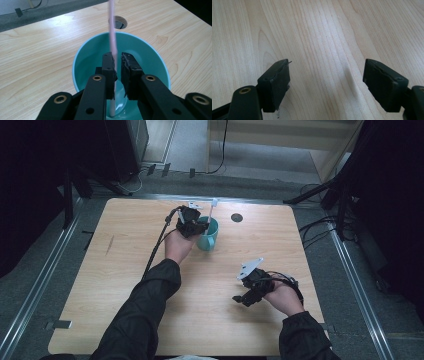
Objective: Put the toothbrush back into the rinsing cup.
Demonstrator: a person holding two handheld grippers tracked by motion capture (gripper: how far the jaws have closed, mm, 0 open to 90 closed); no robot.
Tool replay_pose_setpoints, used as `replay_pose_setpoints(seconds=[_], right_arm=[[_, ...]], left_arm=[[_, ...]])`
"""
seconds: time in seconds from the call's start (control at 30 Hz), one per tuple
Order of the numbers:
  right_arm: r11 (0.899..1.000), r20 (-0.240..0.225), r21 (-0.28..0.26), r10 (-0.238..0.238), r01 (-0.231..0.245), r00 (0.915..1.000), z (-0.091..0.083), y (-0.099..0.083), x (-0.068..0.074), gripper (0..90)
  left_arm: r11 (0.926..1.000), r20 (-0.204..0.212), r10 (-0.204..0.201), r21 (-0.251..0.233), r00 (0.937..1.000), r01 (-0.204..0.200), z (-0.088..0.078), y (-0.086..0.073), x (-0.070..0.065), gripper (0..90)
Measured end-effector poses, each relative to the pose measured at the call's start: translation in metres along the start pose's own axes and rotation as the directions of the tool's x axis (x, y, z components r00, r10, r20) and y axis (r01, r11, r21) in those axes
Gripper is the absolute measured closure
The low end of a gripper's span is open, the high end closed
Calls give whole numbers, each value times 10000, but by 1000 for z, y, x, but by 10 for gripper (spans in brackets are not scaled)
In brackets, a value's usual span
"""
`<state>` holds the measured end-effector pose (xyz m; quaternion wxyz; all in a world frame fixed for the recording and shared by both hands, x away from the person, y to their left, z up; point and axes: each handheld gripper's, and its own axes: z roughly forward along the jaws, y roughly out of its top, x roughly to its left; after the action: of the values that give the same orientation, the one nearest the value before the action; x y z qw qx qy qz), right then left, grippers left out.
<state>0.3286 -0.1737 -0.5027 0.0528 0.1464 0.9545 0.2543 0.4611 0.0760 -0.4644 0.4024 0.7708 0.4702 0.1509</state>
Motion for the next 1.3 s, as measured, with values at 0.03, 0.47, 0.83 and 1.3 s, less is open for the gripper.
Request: replay_pose_setpoints(seconds=[0.03, 0.47, 0.83, 1.3], right_arm=[[10000, -6, 1, -3, 3, 10000, 0, 0, 0, 215], [10000, 1, 51, -8, 8, 10000, 0, 0, 0, 214], [9999, -26, 151, -3, 3, 10000, 1, 0, 0, 215], [9997, -24, 241, -19, 20, 10000, 2, 0, 1, 215]], left_arm=[[10000, 31, 2, 20, 10000, -2, -1, 0, 0, 797], [9988, 373, 415, 233, 9984, -424, -34, 14, -4, 672], [9926, 686, 837, 824, 9941, -893, -70, 13, -4, 550], [9877, 885, 819, 1260, 9927, -927, -102, -17, 1, 492]])
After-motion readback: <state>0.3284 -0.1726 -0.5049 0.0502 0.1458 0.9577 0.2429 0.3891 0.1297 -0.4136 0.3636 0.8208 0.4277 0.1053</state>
